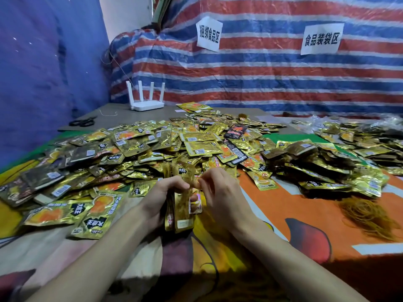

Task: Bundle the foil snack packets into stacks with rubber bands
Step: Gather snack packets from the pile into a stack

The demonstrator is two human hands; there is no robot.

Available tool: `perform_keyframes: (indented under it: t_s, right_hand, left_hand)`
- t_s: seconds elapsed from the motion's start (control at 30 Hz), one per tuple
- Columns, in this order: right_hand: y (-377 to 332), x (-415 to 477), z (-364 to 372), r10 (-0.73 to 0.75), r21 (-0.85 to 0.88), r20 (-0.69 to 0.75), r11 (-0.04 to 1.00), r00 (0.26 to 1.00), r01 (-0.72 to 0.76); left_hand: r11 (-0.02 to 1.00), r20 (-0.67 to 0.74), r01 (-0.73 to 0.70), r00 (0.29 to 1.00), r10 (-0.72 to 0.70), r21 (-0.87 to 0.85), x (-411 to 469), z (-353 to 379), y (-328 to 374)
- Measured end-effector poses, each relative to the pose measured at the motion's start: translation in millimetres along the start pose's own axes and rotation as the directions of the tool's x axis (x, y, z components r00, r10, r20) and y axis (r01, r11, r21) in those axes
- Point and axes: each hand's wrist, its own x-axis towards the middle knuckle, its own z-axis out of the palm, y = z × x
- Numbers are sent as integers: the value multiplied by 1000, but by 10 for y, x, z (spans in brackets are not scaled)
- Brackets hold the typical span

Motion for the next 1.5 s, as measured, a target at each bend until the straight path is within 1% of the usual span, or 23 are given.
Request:
perform_keyframes:
  t_s: [0.07, 0.17, 0.23, 0.27, 0.33, 0.4, 0.47, 0.53, 0.6, 0.67, 0.73, 0.83, 0.97, 1.03, 1.07, 1.13, 1.2, 1.27, 1.3, 1.33, 1.37, 1.43, 1.5]
  right_hand:
    - [-16, 11, 21, -5, 43, -38, 999, 999, 7]
    - [-11, 23, 18, 22, 110, -143, 994, 989, -6]
    - [-6, 18, 12, 36, 160, -154, 987, 987, -11]
    - [-12, 15, 12, 58, 199, -136, 980, 989, -30]
    - [-26, 16, 6, 156, 322, -67, 938, 985, -127]
    - [-8, 26, -2, 261, 460, 27, 854, 965, -244]
    - [26, 21, -17, 311, 544, 95, 779, 946, -311]
    - [45, 1, -22, 328, 565, 95, 760, 940, -322]
    - [57, -13, -17, 341, 549, 17, 783, 940, -293]
    - [66, -18, -22, 343, 572, -43, 779, 938, -258]
    - [79, -22, -26, 331, 609, -44, 757, 943, -237]
    - [66, -39, -29, 305, 611, -44, 762, 951, -216]
    - [88, -58, -9, 277, 544, -78, 817, 958, -192]
    - [106, -61, 0, 290, 520, -81, 828, 954, -208]
    - [114, -62, 2, 297, 542, -64, 812, 953, -216]
    - [134, -68, -1, 308, 638, 8, 731, 951, -242]
    - [162, -66, -9, 335, 713, 104, 632, 936, -305]
    - [194, -65, -4, 362, 726, 168, 584, 917, -364]
    - [202, -62, -1, 369, 728, 182, 572, 912, -377]
    - [203, -57, 0, 371, 733, 182, 567, 911, -377]
    - [202, -56, 1, 370, 738, 167, 567, 914, -365]
    - [195, -62, -5, 356, 748, 113, 584, 928, -315]
    - [184, -75, -9, 330, 749, 73, 605, 941, -270]
  left_hand:
    - [1000, 7, -20, 1000, 20, -20, 7, -35, -10]
    - [998, -1, -55, 999, 55, -15, 1, -50, -16]
    - [997, 77, -69, 994, 72, -43, -24, -47, -6]
    - [996, 125, -67, 989, 74, -62, -41, -51, 6]
    - [997, 233, -27, 971, 45, -79, -73, -85, 33]
    - [996, 357, 32, 934, -1, -79, -115, -130, 50]
    - [994, 430, 69, 903, -25, -85, -135, -156, 37]
    - [996, 383, 45, 924, -13, -73, -113, -119, 0]
    - [999, 214, -22, 976, 32, -49, -50, -73, -31]
    - [998, 55, -65, 996, 67, -24, -3, -73, -38]
    - [997, 44, -73, 996, 73, -6, 14, -103, -33]
    - [999, 112, -51, 992, 51, -8, -9, -125, -32]
    - [999, 160, -38, 986, 39, -9, -10, -149, -31]
    - [1000, 213, -11, 977, 10, 4, -26, -186, -4]
    - [1000, 256, 11, 967, -14, 11, -37, -205, 16]
    - [999, 380, 46, 924, -36, -17, -48, -227, 51]
    - [994, 480, 60, 877, -6, -97, -50, -238, 66]
    - [985, 587, 70, 809, 35, -156, -53, -235, 52]
    - [985, 601, 68, 798, 42, -159, -58, -227, 41]
    - [988, 572, 68, 820, 26, -142, -60, -218, 33]
    - [991, 504, 68, 864, -2, -113, -56, -209, 27]
    - [999, 307, 30, 952, -16, -43, -42, -180, 18]
    - [1000, 184, -13, 983, 14, -2, -46, -138, 17]
